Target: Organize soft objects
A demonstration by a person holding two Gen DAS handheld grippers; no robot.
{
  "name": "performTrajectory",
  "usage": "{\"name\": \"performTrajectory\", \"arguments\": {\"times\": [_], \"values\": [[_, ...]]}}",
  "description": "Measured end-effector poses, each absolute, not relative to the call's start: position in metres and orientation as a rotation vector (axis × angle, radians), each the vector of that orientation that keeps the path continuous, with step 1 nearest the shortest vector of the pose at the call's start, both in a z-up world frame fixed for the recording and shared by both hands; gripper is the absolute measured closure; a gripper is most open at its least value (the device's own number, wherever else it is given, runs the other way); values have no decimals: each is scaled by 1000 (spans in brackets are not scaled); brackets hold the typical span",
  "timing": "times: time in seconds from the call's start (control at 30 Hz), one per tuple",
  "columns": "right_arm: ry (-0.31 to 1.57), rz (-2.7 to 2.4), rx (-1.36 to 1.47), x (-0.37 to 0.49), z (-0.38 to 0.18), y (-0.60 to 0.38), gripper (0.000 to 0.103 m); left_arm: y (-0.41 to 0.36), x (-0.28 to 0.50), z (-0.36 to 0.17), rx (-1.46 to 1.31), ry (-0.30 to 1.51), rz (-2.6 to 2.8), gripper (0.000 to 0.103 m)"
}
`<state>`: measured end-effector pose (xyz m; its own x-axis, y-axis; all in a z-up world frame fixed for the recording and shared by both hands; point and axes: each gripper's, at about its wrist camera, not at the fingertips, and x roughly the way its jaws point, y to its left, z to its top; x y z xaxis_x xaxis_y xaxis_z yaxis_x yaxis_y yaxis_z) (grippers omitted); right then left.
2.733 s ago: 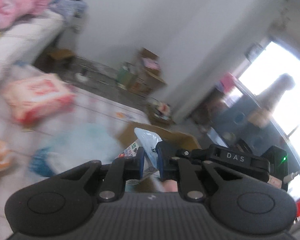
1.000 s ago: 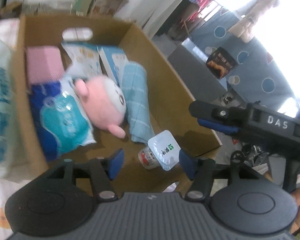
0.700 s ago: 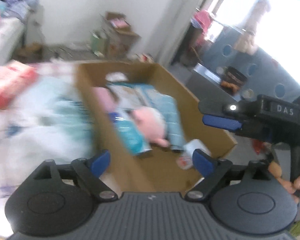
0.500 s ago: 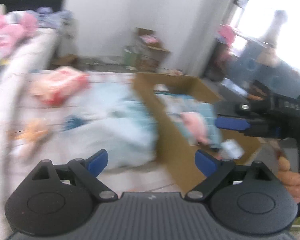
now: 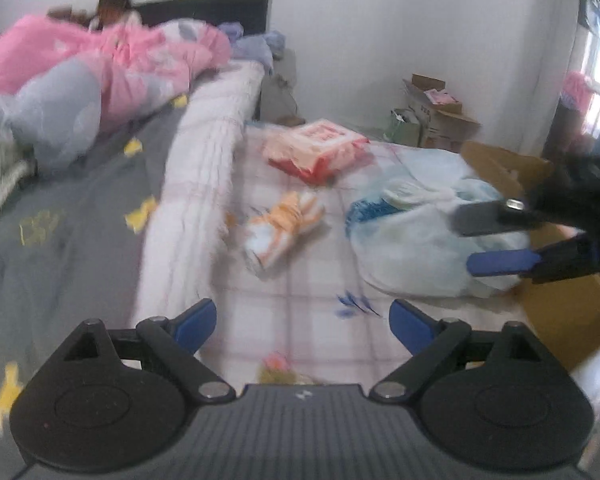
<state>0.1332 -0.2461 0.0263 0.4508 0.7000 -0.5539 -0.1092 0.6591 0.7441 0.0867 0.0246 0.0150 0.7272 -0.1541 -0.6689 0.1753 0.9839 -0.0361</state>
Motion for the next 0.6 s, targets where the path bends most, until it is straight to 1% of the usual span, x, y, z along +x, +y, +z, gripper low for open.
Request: {"name": "performTrajectory", "arguments": {"times": [0.07, 0.2, 0.3, 0.4, 0.47, 0.6], "values": [[996, 541, 728, 153, 18, -230, 28, 21, 103, 14, 91, 706, -204, 9], [1037, 527, 802, 206, -3, -201, 27, 13, 147, 6, 171, 684, -251, 9], [1083, 489, 815, 240, -24, -180, 27, 7, 183, -8, 198, 712, -269, 10], [1115, 460, 795, 269, -41, -164, 27, 2, 210, -25, 231, 753, -260, 18], [1133, 452, 755, 285, -48, -153, 27, -2, 226, -35, 227, 799, -241, 28], [1170, 430, 740, 305, -64, -143, 27, 0, 246, -49, 201, 860, -215, 34]]}}
